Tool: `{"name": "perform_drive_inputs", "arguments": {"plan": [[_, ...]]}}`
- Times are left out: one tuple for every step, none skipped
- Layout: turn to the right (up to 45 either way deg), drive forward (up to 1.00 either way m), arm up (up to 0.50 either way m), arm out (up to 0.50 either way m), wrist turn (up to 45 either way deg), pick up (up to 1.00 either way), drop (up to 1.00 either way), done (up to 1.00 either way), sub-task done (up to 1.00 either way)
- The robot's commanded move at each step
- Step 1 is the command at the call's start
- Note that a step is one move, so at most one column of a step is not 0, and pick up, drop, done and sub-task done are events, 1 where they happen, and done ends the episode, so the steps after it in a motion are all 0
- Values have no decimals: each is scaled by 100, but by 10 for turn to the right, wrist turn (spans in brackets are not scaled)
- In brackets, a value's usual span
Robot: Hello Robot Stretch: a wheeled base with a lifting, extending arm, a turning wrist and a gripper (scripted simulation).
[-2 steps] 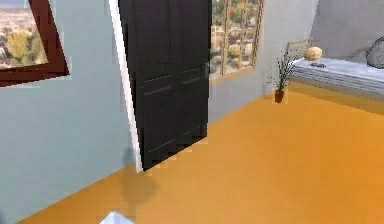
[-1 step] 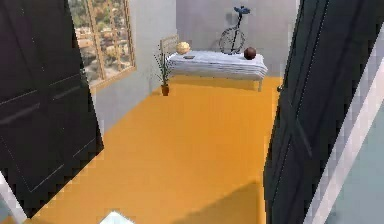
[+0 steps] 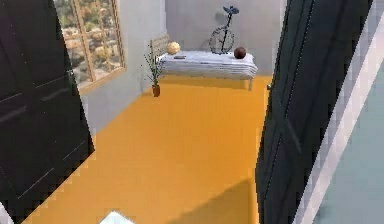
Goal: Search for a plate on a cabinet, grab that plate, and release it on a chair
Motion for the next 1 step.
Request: {"name": "perform_drive_inputs", "arguments": {"plan": [[-450, 0, 0, 0, 0, 0, 0, 0, 0]]}}
